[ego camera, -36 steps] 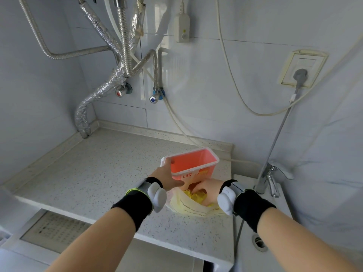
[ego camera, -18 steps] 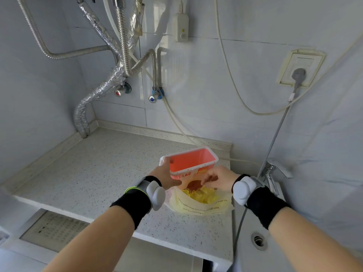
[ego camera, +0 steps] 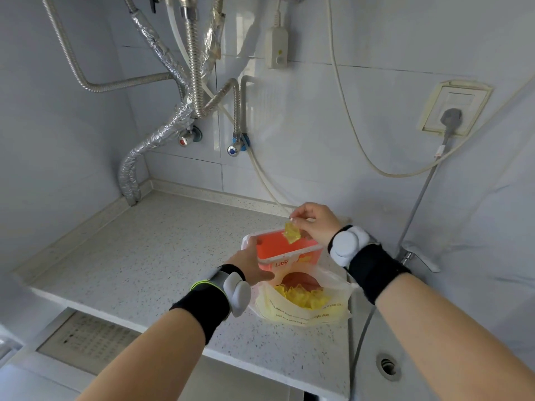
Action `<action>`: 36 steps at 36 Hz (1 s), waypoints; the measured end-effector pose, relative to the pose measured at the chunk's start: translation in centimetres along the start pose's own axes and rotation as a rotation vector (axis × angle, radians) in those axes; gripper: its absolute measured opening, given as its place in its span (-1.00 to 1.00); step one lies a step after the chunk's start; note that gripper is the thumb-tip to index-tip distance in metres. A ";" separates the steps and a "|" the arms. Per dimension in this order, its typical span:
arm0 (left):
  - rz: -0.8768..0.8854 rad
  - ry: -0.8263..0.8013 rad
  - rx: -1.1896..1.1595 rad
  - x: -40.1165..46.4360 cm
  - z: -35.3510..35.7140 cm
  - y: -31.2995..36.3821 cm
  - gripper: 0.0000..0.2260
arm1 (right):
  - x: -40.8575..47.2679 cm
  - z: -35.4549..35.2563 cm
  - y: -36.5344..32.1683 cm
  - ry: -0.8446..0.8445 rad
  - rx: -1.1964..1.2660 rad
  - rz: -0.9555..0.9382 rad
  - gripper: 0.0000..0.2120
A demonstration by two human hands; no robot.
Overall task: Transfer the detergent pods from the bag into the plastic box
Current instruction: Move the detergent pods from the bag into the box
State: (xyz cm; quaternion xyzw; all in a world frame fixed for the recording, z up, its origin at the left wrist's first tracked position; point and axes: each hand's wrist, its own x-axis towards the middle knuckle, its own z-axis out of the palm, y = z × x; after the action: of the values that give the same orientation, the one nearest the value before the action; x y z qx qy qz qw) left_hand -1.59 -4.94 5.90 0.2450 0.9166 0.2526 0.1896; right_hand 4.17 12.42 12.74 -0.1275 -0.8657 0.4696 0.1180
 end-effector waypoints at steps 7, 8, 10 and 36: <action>0.005 0.013 0.021 0.0 0.1 0.2 -0.29 | -0.6 1.5 0.4 -0.124 0.018 0.057 -0.89; 0.006 0.013 0.024 0.1 0.1 0.1 -0.29 | -0.9 1.2 0.7 -0.119 0.047 0.065 -0.88; 0.009 0.015 0.029 0.1 0.1 0.1 -0.30 | -1.7 0.4 1.3 -0.167 0.086 0.103 -0.87; 0.009 -0.081 -0.112 0.1 -0.3 -0.1 -0.32 | -4.3 5.6 5.6 -0.513 -0.537 0.081 -0.78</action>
State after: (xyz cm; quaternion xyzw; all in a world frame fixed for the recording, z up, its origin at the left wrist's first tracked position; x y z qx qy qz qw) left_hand -1.86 -5.05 6.11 0.2480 0.8915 0.2943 0.2389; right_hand 7.06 9.53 4.68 -0.0662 -0.9536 0.2467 -0.1592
